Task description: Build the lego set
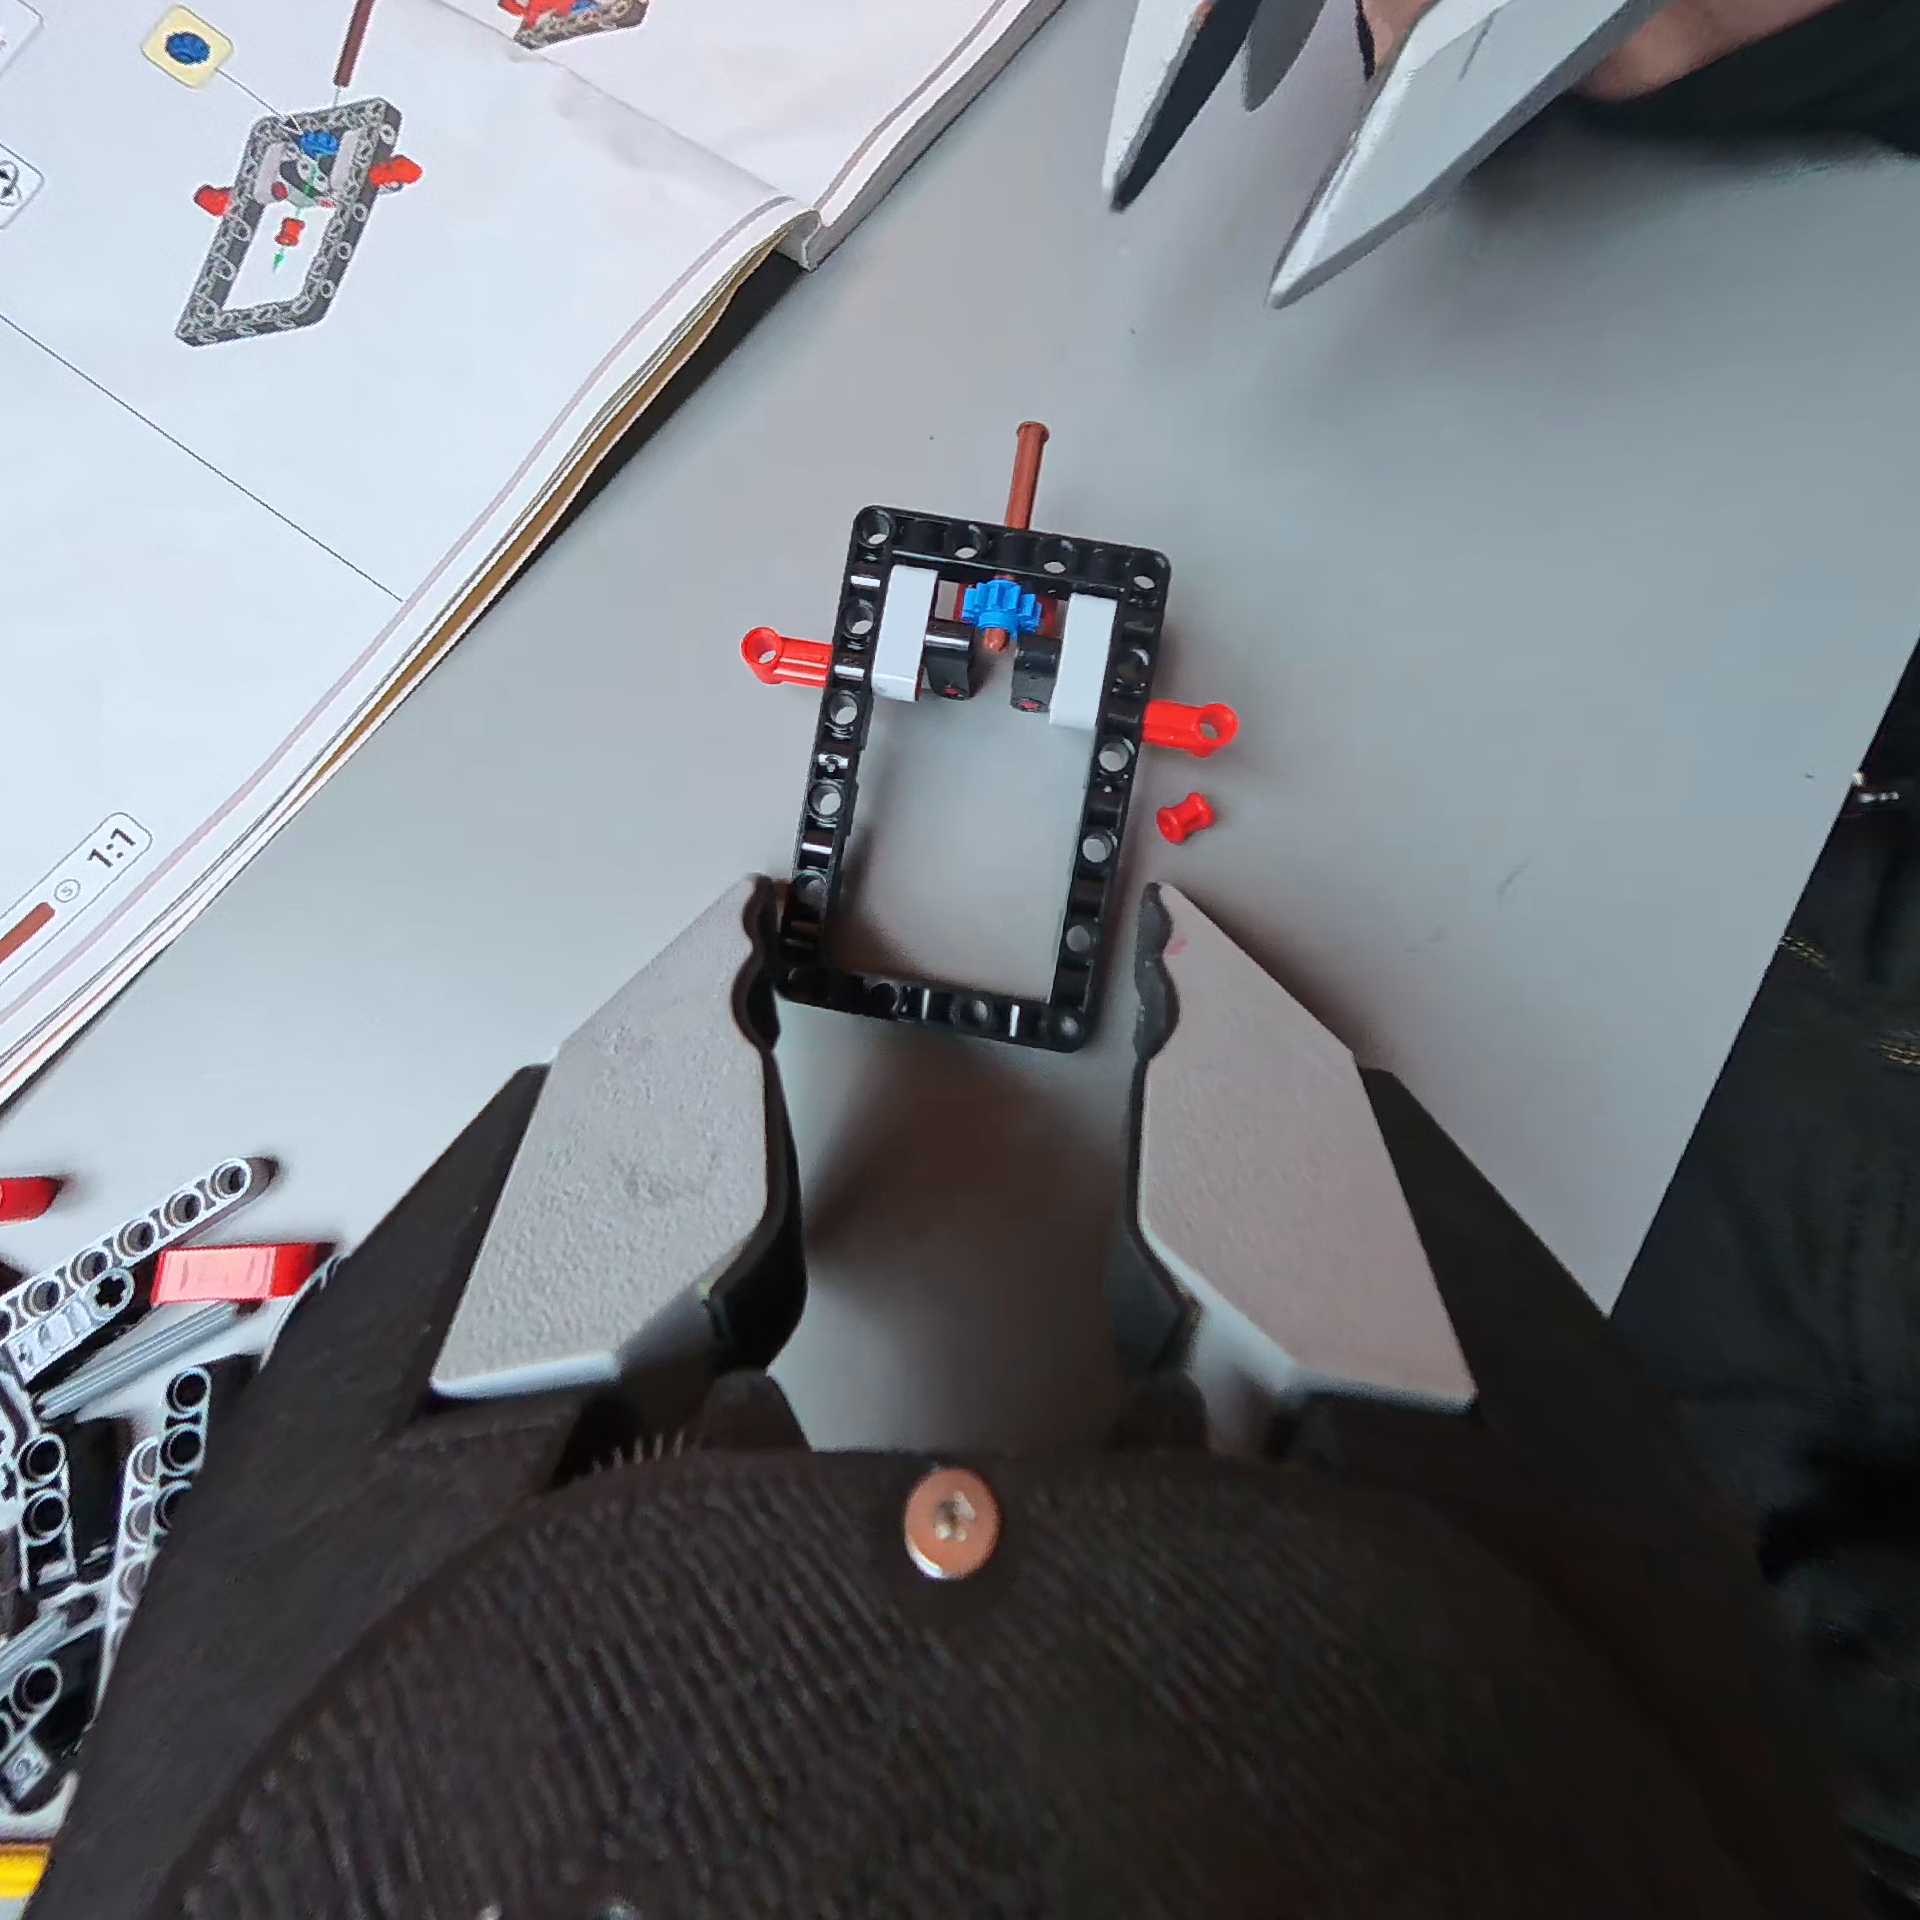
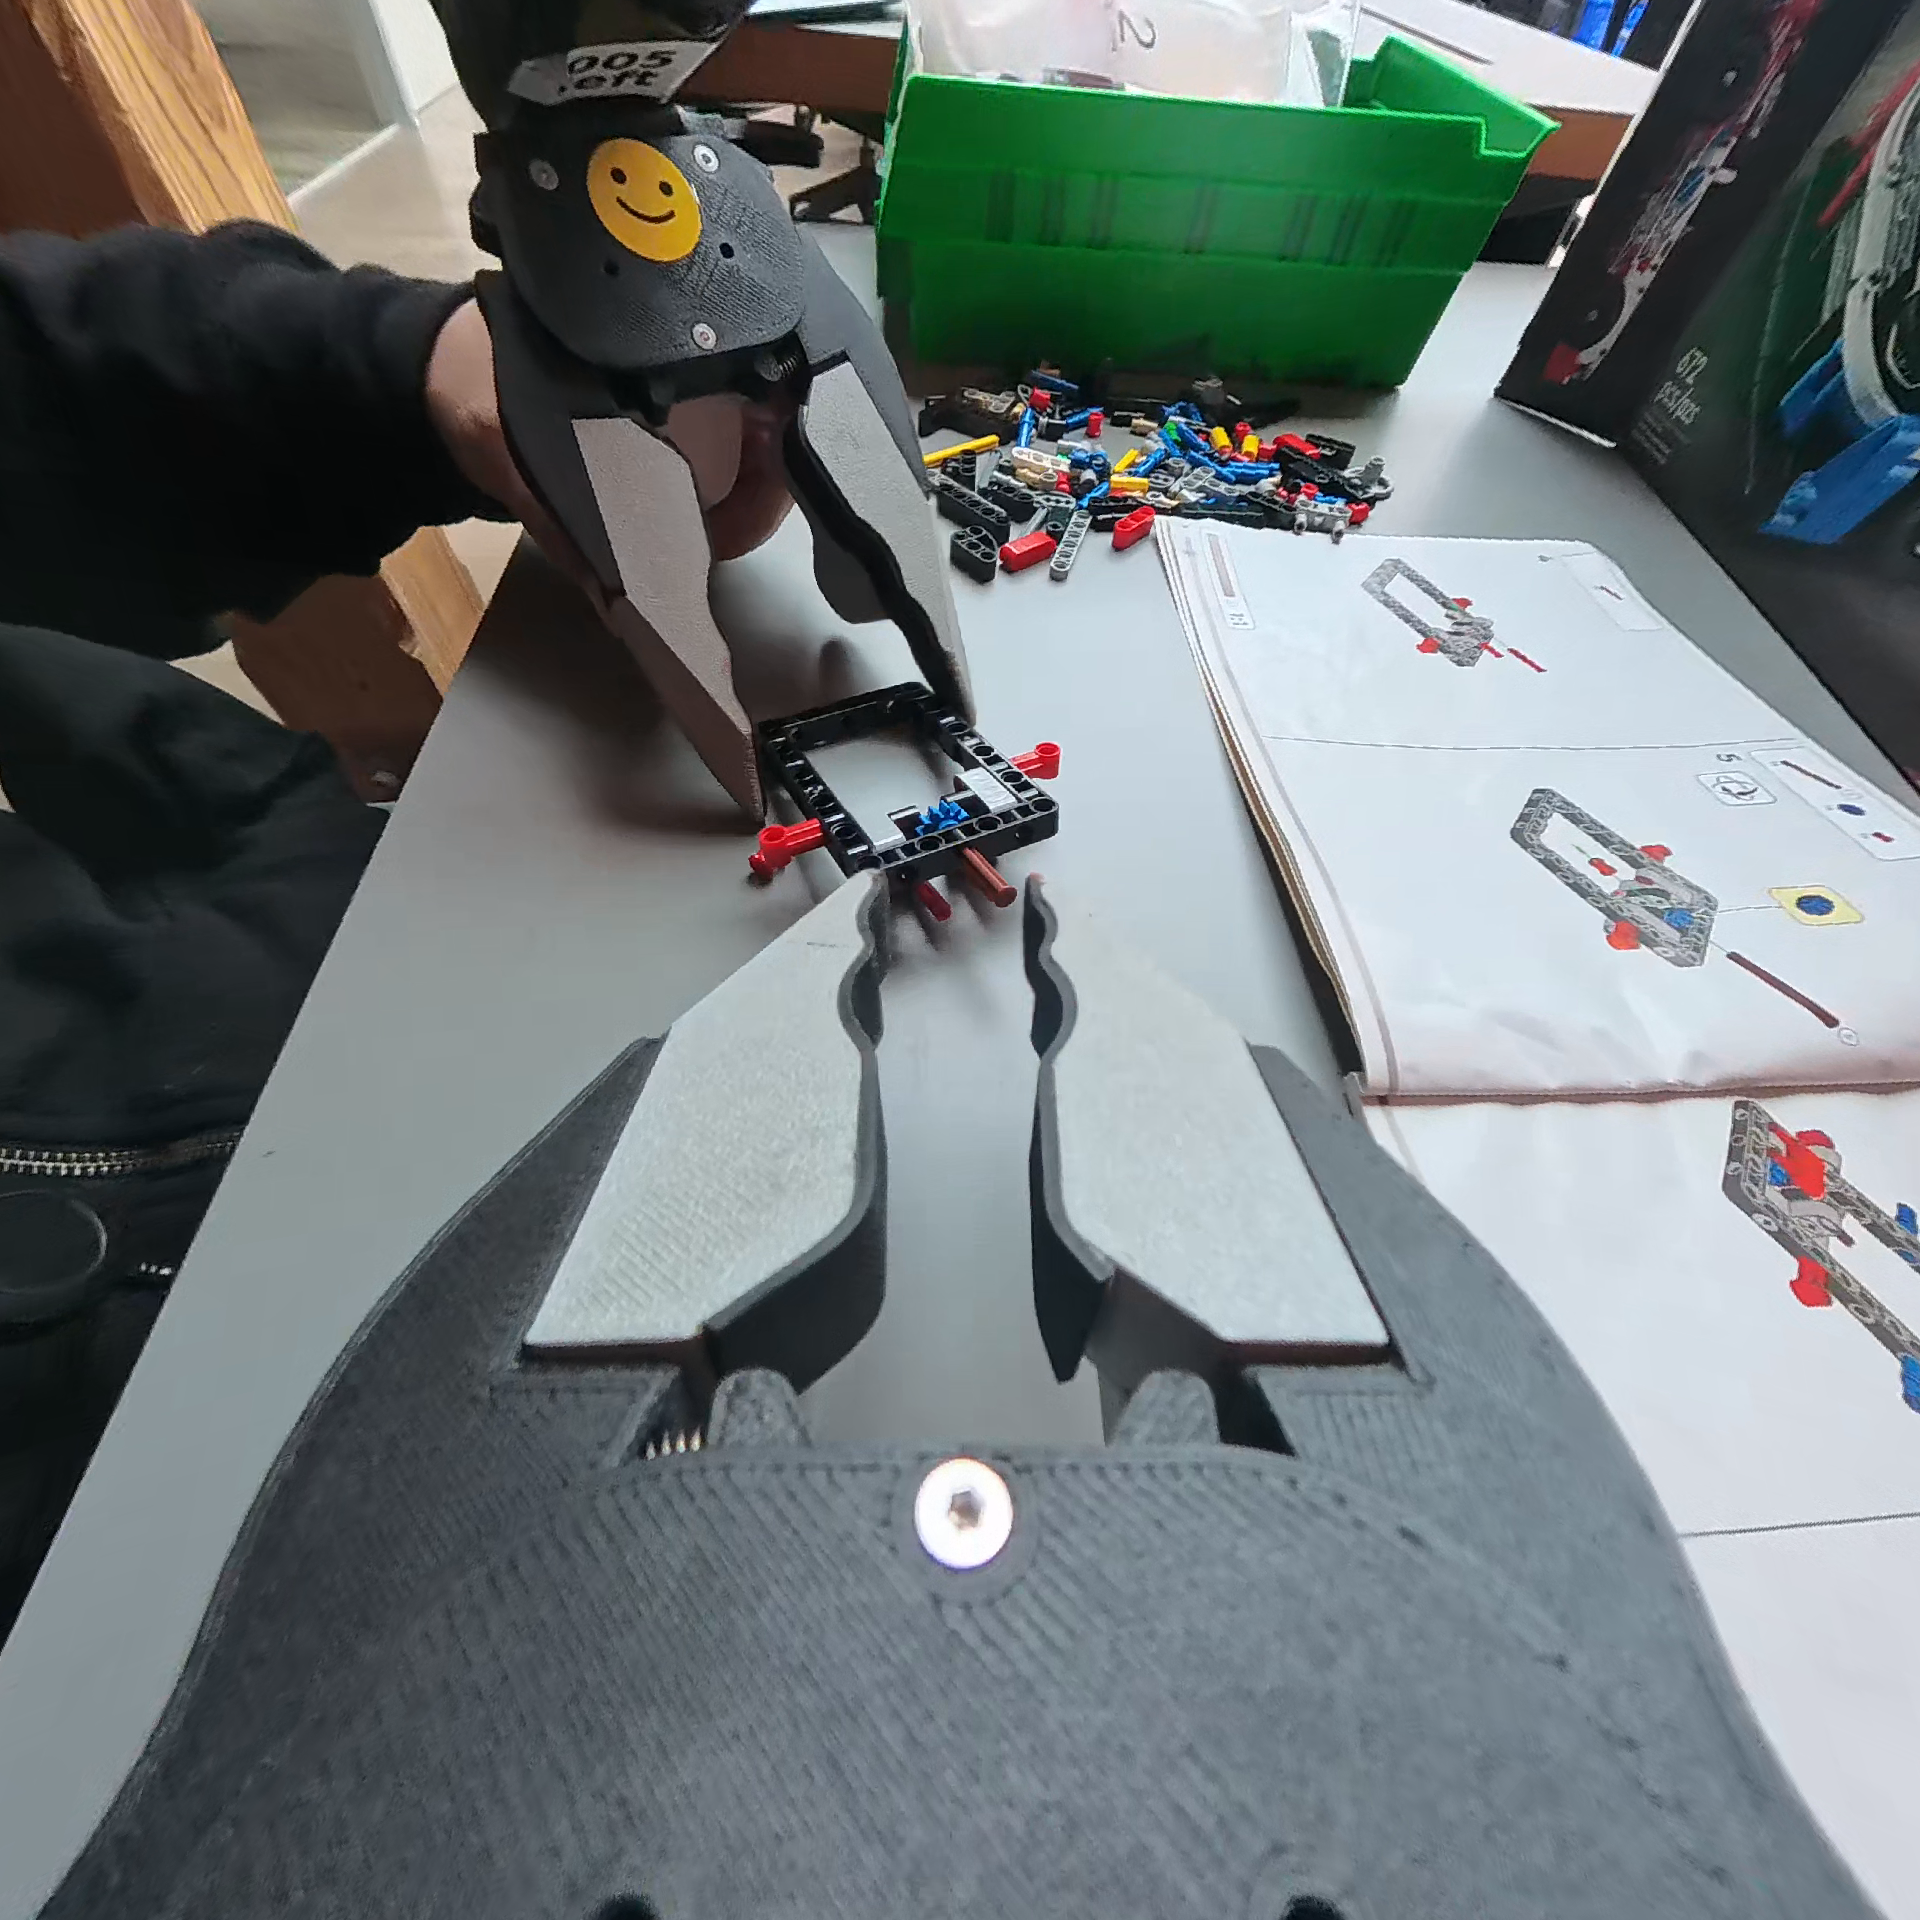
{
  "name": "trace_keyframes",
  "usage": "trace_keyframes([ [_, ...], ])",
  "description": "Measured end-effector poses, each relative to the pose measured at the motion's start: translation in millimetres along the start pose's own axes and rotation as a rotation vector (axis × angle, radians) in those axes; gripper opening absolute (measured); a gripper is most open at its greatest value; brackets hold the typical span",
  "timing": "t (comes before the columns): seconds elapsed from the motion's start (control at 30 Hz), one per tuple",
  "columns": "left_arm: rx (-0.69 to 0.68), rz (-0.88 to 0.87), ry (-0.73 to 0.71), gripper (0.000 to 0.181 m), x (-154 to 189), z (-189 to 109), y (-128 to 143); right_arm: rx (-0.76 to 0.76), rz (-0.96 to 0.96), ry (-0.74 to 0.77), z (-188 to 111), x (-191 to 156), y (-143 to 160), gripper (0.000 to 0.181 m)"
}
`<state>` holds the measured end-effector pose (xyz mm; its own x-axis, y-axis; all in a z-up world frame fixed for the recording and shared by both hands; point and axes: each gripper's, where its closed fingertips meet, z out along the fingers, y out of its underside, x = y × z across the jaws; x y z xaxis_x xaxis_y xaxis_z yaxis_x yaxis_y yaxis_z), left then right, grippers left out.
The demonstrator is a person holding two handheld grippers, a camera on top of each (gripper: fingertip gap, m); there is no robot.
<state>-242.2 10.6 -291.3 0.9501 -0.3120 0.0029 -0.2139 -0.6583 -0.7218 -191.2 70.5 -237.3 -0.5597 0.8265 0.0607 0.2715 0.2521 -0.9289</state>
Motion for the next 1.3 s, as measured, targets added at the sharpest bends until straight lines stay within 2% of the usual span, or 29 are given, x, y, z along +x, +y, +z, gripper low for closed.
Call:
trace_keyframes([
  [0.27, 0.003, -0.002, 0.002, 0.061, 1, 0, 0, -0.003, -0.039, 0.022, -4, 1, 2, 0.020],
  [0.8, 0.014, -0.075, -0.013, 0.060, -4, -1, -1, 0.000, -0.031, -0.024, -4, -3, 1, 0.019],
  [1.3, 0.021, -0.124, -0.047, 0.060, -13, -2, -1, 0.032, -0.049, 0.019, -8, 10, -2, 0.016],
])
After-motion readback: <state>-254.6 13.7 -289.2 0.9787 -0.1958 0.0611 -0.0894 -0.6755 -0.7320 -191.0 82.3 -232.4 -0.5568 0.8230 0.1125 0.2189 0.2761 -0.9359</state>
